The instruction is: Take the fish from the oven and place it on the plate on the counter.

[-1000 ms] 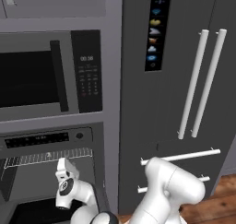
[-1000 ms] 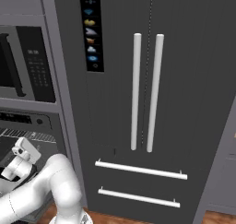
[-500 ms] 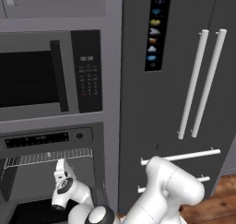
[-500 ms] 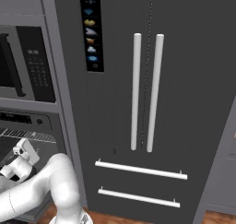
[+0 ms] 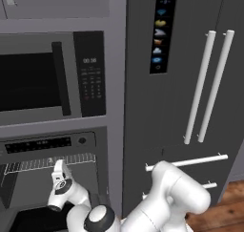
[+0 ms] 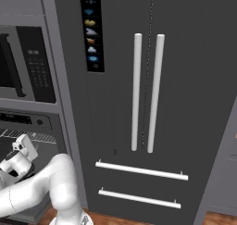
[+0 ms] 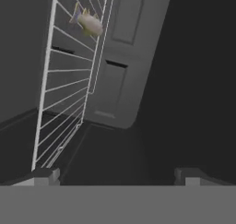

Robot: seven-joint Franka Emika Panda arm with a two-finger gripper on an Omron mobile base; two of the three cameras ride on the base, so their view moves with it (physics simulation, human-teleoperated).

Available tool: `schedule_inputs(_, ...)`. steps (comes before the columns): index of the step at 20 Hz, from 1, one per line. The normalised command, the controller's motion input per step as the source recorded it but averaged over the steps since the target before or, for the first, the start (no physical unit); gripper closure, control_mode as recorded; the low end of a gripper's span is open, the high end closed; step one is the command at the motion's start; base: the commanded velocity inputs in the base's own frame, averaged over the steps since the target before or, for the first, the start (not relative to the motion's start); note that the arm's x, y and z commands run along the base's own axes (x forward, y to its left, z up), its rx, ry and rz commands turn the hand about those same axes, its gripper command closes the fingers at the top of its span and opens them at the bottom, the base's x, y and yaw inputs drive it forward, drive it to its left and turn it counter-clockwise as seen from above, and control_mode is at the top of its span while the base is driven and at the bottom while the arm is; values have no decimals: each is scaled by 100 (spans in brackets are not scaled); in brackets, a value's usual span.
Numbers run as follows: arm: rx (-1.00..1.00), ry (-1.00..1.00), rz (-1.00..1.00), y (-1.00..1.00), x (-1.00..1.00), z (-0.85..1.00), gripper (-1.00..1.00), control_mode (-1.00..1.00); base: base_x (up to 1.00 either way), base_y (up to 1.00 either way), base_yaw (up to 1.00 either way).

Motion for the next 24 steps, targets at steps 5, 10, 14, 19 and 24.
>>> schedule_inputs(5, 0, -12, 0, 0, 21, -65, -100, -100, 0, 0, 0)
schedule_inputs(10, 0, -7, 0, 0, 9, -92, -100, -100, 0, 0, 0)
schedule_inputs(14, 0, -10, 0, -1, 22, -78, -100, -100, 0, 0, 0)
schedule_inputs(19, 0, -13, 0, -4, 27, -82, -100, -100, 0, 0, 0)
schedule_inputs(24, 0, -11, 0, -12, 3, -100, -100, -100, 0, 0, 0)
